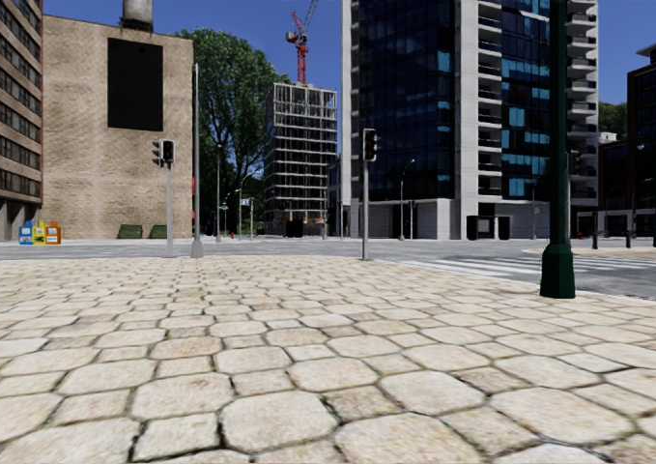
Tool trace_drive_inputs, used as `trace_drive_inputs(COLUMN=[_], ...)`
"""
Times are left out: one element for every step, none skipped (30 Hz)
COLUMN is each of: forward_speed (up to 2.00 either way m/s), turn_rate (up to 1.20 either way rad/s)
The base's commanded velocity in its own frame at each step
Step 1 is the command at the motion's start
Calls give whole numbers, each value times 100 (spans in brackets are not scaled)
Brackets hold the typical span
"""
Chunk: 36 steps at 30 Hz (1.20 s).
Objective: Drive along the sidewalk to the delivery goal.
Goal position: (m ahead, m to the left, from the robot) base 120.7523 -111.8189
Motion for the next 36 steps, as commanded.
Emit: trace_drive_inputs(forward_speed=[200,200,200,200,200,200,200,200,200,200,200,200,200,200,200,200,200,200,200,200,200,200,200,200,200,200,200,200,200,200,200,200,200,200,200,200], turn_rate=[0,0,0,0,0,0,0,0,0,0,0,0,0,0,0,0,0,0,0,0,0,0,0,0,0,0,0,0,0,0,0,0,0,0,0,0])
